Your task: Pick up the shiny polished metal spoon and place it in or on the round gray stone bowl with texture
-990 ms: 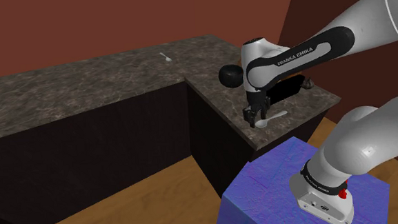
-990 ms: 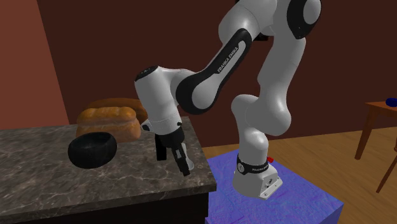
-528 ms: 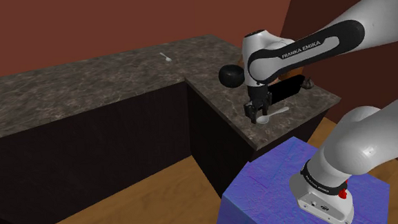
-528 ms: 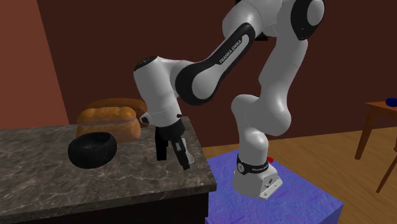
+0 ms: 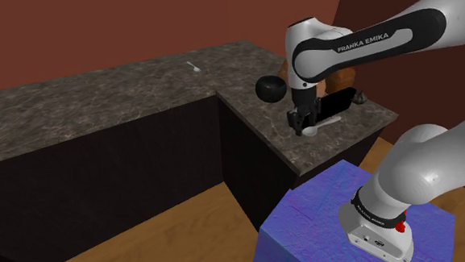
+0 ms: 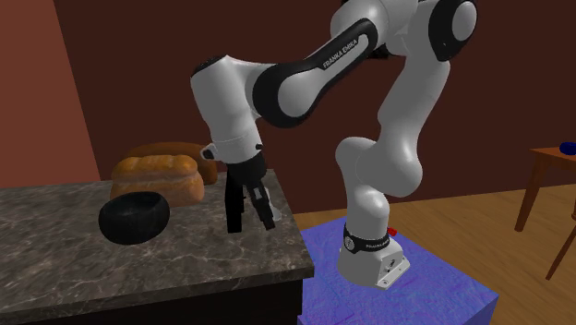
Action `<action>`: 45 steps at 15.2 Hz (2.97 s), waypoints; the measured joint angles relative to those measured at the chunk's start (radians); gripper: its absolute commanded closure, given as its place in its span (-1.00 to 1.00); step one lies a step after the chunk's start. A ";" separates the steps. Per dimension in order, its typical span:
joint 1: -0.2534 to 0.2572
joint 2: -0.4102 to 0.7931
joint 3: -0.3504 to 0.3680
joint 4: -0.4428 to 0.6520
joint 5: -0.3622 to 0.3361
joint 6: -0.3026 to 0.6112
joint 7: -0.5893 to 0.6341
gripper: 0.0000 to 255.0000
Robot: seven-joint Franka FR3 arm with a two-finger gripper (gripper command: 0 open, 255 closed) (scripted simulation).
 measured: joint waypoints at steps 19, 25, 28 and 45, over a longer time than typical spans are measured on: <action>-0.001 -0.064 -0.001 0.214 0.001 -0.277 -0.011 1.00; -0.015 0.140 -0.024 0.386 -0.019 -0.246 -0.040 1.00; -0.020 0.267 -0.032 0.512 -0.023 -0.243 -0.053 1.00; -0.067 0.949 -0.074 1.375 -0.017 -0.419 -0.151 1.00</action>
